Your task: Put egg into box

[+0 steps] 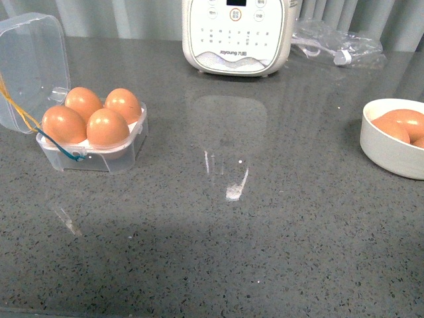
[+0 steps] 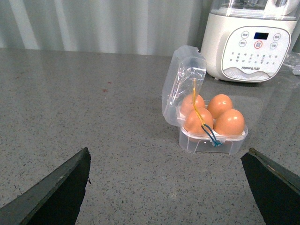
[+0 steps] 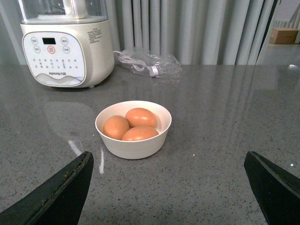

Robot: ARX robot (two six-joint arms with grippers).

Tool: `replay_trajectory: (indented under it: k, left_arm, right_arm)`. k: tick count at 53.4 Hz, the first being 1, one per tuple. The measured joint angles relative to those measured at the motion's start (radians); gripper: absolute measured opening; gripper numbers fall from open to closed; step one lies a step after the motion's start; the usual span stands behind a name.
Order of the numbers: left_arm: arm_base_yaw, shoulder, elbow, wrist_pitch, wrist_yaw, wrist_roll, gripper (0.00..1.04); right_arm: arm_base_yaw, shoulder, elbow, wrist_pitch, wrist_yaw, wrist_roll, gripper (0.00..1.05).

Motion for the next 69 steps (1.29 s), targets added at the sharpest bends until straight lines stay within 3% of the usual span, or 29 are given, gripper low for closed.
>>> replay_trajectory:
  k: [4, 8, 15, 20, 29, 34, 38, 47, 57, 69]
  left_arm:
    - [-0.028, 0.071, 0.002, 0.068, -0.086, -0.132, 0.98]
    - [-0.058, 0.275, 0.005, 0.303, -0.151, -0.276, 0.98]
    - [-0.119, 0.644, 0.060, 0.747, -0.274, -0.253, 0.98]
    - [-0.127, 0.870, 0.110, 0.986, -0.297, -0.189, 0.98]
    - [-0.090, 1.162, 0.192, 1.246, -0.273, -0.030, 0.98]
    - [-0.041, 1.261, 0.252, 1.265, -0.273, 0.038, 0.98]
    - [-0.001, 1.299, 0.303, 1.191, -0.289, 0.060, 0.98]
    - [-0.006, 1.363, 0.350, 1.192, -0.314, 0.207, 0.98]
    - [-0.078, 1.423, 0.432, 1.149, -0.390, 0.345, 0.98]
    - [-0.209, 1.434, 0.465, 1.055, -0.333, 0.377, 0.98]
  right_arm:
    - [0.000, 0.000, 0.000, 0.000, 0.000, 0.000, 0.97]
    - [0.000, 0.000, 0.000, 0.000, 0.000, 0.000, 0.97]
    - [0.000, -0.001, 0.000, 0.000, 0.000, 0.000, 0.97]
    - [0.000, -0.001, 0.000, 0.000, 0.000, 0.000, 0.97]
    - [0.000, -0.001, 0.000, 0.000, 0.000, 0.000, 0.97]
    - [0.000, -0.001, 0.000, 0.000, 0.000, 0.000, 0.97]
    - [0.000, -0.001, 0.000, 0.000, 0.000, 0.000, 0.97]
    - [0.000, -0.001, 0.000, 0.000, 0.000, 0.000, 0.97]
    - [0.000, -0.001, 0.000, 0.000, 0.000, 0.000, 0.97]
    - [0.000, -0.001, 0.000, 0.000, 0.000, 0.000, 0.97]
